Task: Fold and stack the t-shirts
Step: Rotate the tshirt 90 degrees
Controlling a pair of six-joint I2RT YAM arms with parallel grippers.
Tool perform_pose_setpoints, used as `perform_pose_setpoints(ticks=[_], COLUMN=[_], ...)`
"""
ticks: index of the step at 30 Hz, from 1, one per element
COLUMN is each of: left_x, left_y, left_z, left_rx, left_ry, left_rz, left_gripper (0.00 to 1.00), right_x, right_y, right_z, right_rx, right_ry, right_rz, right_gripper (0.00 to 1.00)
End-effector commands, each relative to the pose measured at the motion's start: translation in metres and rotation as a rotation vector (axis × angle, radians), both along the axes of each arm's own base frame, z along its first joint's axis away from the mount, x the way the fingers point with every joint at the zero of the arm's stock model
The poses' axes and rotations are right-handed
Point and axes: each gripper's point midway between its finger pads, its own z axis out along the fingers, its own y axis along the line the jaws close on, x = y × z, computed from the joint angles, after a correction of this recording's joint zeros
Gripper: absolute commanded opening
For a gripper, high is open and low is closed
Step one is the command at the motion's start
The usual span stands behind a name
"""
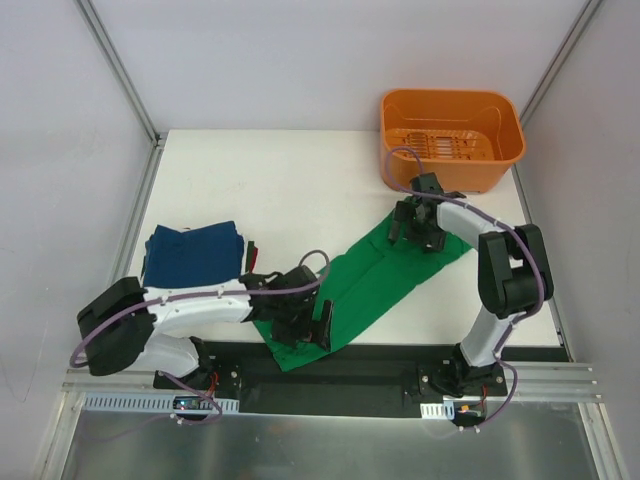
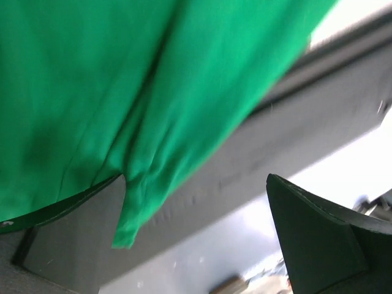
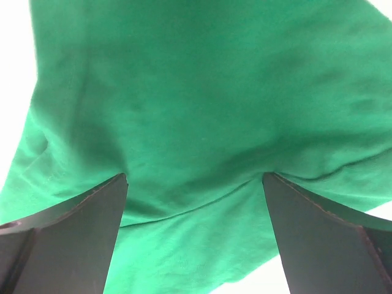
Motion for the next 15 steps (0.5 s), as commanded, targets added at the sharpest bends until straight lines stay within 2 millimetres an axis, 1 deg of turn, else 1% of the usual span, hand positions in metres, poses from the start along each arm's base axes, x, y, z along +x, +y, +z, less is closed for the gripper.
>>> perform_pose_setpoints(ticks=[1, 2, 3, 4, 5, 6, 8, 9, 11, 12, 14, 15], left_x=[-0.027, -0.024, -0.020, -0.014, -0.011, -0.007, 0.001, 0.004, 0.011, 0.013, 0.019, 0.021], left_y=[0.005, 0.005, 0.001, 0.000, -0.001, -0.003, -0.002, -0.003, 0.000, -0.001, 0.003, 0.006], left_z=[0.025, 0.028, 0.035, 0.039, 0.041, 0.044, 0.041, 0.042, 0.039, 0.040, 0.040, 0.038], left_rx=[-0.046, -0.053, -0.072, -0.081, -0.081, -0.083, -0.059, -0.052, -0.032, -0.036, -0.036, -0.029], left_ry=[0.017, -0.008, -0.035, -0.066, -0.091, -0.109, -0.147, -0.157, -0.163, -0.162, -0.160, -0.158], left_rz=[0.000, -0.001, -0.003, 0.002, -0.004, 0.001, -0.006, -0.005, 0.007, 0.011, 0.030, 0.041], left_gripper=[0.99, 0.99, 0.99, 0.99, 0.99, 0.99, 0.99, 0.99, 0.99, 0.99, 0.99, 0.99], right_x=[0.003, 0.011, 0.005, 0.006, 0.008, 0.015, 0.022, 0.036, 0.050, 0.065, 0.087, 0.089], right_y=[0.055, 0.068, 0.081, 0.091, 0.100, 0.115, 0.132, 0.146, 0.159, 0.168, 0.177, 0.176], right_z=[0.003, 0.009, -0.001, -0.001, -0.002, -0.003, -0.004, -0.002, 0.002, 0.003, 0.010, -0.001], right_rx=[0.073, 0.083, 0.081, 0.097, 0.101, 0.103, 0.126, 0.137, 0.142, 0.138, 0.130, 0.113], right_ry=[0.032, 0.015, 0.052, 0.059, 0.063, 0.059, 0.058, 0.041, 0.025, 0.000, -0.057, -0.028], right_rz=[0.232, 0.269, 0.312, 0.339, 0.364, 0.407, 0.455, 0.485, 0.523, 0.540, 0.587, 0.598], right_gripper=[0.97, 0.97, 0.97, 0.97, 0.97, 0.97, 0.97, 0.97, 0.97, 0.97, 0.97, 0.97])
